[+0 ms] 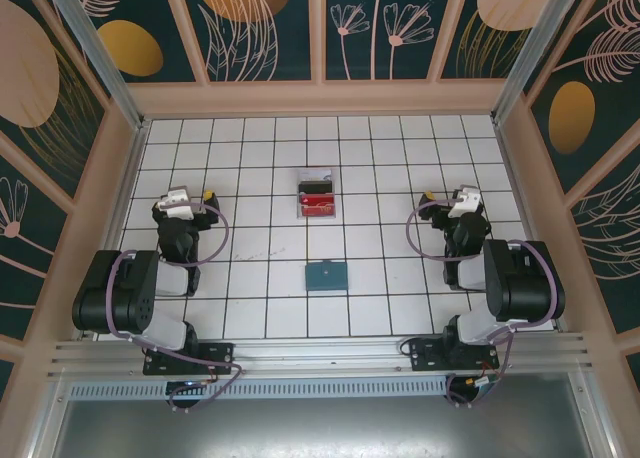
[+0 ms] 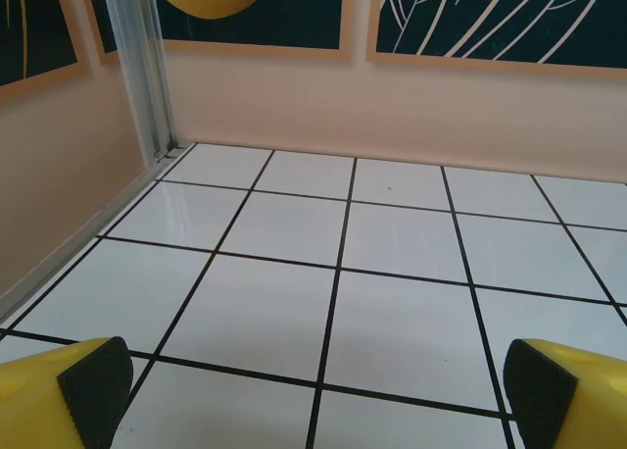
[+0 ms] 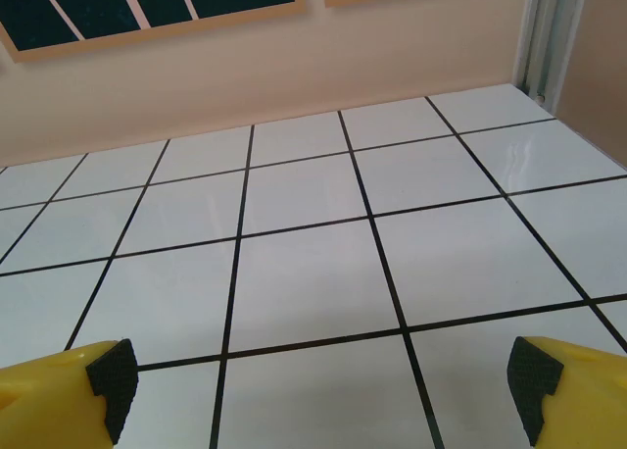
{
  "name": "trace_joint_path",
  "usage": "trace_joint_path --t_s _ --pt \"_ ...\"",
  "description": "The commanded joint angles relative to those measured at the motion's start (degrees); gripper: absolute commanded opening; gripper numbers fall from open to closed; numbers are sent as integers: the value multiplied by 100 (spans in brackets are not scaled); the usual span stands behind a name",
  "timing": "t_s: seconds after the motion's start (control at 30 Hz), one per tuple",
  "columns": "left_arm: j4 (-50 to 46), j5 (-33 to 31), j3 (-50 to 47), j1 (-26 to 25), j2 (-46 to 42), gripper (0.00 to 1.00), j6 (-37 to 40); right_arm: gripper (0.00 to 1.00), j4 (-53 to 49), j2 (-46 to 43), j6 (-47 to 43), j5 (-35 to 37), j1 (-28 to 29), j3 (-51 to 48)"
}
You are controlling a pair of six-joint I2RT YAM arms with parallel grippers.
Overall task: Put the credit cards into the card holder
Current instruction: Move the card holder to the center of the table.
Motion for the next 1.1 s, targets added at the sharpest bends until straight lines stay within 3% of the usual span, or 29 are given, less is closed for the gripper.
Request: trace_joint_path --t_s 0.0,0.83,0.93,1.0,1.07 --pt "46 98 99 36 25 99 23 99 36 20 -103 -113 -37 101" --pt "60 106 84 32 17 99 27 99 12 -26 -88 71 -3 110" --pt "-703 281 377 31 -279 99 86 99 -1868 -1040 -38 780 258 649" --pt "-2153 120 945 31 -718 99 -140 99 -3172 -1519 358 805 211 1330" --pt "-3174 -79 1393 31 -955 99 -550 99 -3852 -1638 967 474 109 1772"
